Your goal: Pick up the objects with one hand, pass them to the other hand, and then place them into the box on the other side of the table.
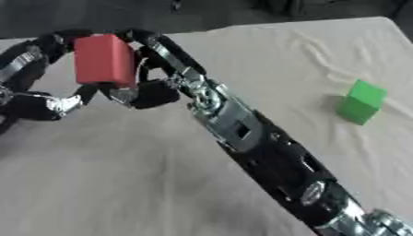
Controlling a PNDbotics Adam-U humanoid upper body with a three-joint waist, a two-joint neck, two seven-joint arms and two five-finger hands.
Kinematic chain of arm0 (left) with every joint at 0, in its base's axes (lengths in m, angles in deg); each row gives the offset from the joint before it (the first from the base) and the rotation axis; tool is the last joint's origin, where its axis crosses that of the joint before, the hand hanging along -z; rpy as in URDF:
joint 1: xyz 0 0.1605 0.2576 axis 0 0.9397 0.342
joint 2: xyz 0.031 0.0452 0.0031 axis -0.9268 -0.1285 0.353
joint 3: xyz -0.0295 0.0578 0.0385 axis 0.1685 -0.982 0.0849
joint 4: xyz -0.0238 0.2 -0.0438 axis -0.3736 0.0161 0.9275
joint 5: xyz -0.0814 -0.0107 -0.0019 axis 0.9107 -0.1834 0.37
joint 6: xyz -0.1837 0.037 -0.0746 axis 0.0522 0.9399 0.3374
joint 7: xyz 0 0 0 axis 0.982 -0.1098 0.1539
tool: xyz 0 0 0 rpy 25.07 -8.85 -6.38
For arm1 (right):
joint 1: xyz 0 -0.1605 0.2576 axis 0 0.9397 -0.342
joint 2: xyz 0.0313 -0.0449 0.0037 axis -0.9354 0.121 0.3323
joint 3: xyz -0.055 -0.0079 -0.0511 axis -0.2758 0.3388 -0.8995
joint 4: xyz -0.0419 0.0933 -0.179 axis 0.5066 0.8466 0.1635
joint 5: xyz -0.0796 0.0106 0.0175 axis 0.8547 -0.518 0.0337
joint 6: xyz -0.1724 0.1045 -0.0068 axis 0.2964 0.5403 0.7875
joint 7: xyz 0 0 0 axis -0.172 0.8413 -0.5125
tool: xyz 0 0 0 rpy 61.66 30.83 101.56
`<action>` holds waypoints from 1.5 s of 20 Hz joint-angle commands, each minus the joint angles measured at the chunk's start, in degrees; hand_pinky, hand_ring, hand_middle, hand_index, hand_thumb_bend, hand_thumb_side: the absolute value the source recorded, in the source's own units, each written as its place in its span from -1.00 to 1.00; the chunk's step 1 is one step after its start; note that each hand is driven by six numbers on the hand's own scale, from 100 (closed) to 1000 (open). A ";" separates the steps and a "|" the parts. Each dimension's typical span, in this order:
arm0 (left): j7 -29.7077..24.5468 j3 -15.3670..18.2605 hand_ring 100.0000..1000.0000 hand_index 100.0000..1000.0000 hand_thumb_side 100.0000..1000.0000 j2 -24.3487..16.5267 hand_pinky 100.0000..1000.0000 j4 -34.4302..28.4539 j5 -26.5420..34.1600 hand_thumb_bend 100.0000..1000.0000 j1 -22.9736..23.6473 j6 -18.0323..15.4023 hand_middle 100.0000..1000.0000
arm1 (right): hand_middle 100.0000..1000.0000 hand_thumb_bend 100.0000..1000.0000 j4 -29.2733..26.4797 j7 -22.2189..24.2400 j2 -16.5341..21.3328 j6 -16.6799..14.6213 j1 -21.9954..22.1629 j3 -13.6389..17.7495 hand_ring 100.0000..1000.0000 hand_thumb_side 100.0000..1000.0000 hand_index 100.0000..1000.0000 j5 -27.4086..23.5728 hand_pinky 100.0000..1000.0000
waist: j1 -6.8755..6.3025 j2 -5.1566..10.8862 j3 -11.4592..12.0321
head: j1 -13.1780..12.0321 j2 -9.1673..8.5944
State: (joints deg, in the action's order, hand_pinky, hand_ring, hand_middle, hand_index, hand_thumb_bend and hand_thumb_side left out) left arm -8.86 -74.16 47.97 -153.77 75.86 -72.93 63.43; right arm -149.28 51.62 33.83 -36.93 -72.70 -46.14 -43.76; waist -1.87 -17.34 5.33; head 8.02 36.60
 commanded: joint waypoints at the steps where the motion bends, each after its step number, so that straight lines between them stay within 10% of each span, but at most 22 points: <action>1: -0.48 0.19 1.00 0.87 -0.65 -0.83 0.97 -1.22 -0.34 -0.61 -1.30 -0.16 0.60 | -0.45 -1.00 -0.83 0.73 -0.05 -0.01 -1.37 0.06 -0.26 -1.00 -0.44 0.36 -0.53 | -0.10 0.97 0.10 | 0.09 -0.55; 14: 0.60 -0.22 1.00 0.66 -0.77 -0.21 0.89 -0.28 -0.24 -1.00 -1.47 0.20 0.47 | -0.45 -1.00 -0.92 2.01 0.06 -0.02 -1.38 0.18 -0.26 -1.00 -0.44 0.31 -0.54 | -0.23 0.90 -0.09 | 0.16 -0.61; 30: 1.76 -1.28 0.79 -0.04 -0.92 -0.31 0.69 -1.14 2.57 -1.00 -1.51 0.51 -0.04 | -0.40 -1.00 -0.89 2.51 0.08 0.22 -1.23 0.43 -0.22 -1.00 -0.38 0.92 -0.50 | -0.33 0.87 -0.21 | -0.05 -0.90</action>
State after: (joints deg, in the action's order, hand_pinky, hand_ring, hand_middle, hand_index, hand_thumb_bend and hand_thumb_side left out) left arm -7.03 -75.51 48.48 -153.72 78.51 -73.15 64.14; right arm -149.24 53.91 34.00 -36.61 -72.67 -45.74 -43.14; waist -2.06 -17.39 5.10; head 8.11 36.35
